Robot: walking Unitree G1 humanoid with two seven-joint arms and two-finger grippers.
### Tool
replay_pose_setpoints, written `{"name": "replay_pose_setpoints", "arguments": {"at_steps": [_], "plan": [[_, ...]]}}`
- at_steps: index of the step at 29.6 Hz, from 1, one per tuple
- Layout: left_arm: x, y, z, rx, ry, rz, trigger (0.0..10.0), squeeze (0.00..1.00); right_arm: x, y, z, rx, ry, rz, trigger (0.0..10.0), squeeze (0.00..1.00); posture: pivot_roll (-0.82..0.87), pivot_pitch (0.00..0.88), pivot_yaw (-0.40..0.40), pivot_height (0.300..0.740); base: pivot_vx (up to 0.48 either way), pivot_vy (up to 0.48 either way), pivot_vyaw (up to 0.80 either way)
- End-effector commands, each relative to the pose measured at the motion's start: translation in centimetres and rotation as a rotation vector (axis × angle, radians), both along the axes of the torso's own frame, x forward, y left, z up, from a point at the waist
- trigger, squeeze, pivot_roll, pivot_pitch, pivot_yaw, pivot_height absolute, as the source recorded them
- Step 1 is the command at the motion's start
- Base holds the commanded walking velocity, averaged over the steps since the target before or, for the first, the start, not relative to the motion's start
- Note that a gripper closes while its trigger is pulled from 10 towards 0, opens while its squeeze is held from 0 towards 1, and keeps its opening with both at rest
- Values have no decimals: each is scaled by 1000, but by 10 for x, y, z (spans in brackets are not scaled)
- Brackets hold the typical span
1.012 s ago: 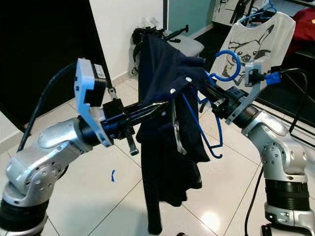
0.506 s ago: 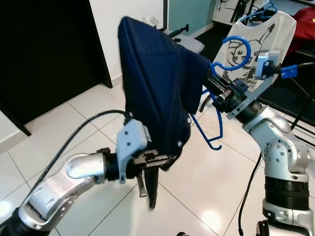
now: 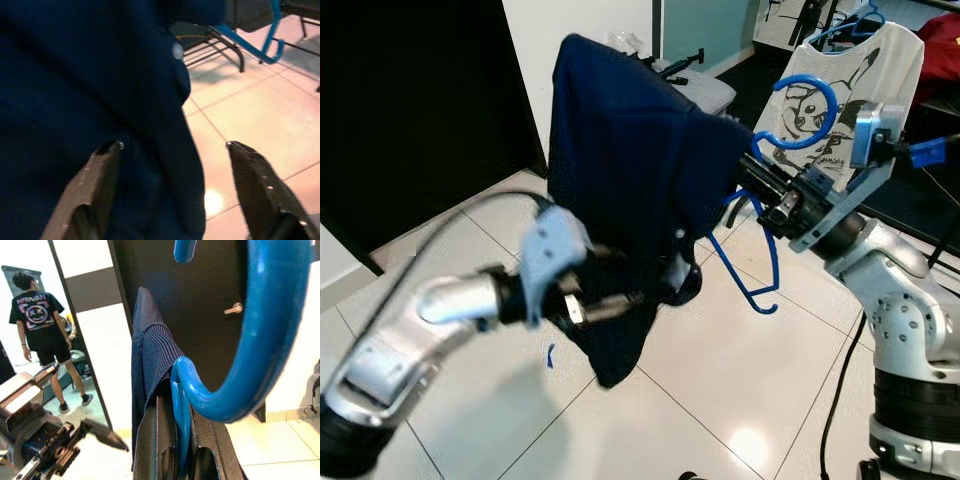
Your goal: Hang hanger
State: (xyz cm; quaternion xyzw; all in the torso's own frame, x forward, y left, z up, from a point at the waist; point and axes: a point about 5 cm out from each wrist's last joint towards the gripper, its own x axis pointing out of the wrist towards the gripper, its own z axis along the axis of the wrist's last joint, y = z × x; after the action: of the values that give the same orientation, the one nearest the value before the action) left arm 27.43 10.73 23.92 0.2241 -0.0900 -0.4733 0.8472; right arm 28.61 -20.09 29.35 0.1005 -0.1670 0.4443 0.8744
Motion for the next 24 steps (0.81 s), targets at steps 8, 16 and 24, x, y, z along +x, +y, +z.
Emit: {"name": "replay_pose_setpoints", "arguments": {"at_steps": [8,16,24], "plan": [[24,44,54,-50,-195,179,10000,1000,-10,-10,1,-75,-7,-6,10000,0,43,147,-8,740,0,0,0],[34,39,58,-88,-273,292,10000,1000,-11,-9,3,-47,-23,19,10000,0,46,138,2,740,0,0,0],[37,23,29,-163,-118,341,10000,0,-14,-7,8,-35,-44,46,10000,0,38,134,4,740,0,0,0]]}}
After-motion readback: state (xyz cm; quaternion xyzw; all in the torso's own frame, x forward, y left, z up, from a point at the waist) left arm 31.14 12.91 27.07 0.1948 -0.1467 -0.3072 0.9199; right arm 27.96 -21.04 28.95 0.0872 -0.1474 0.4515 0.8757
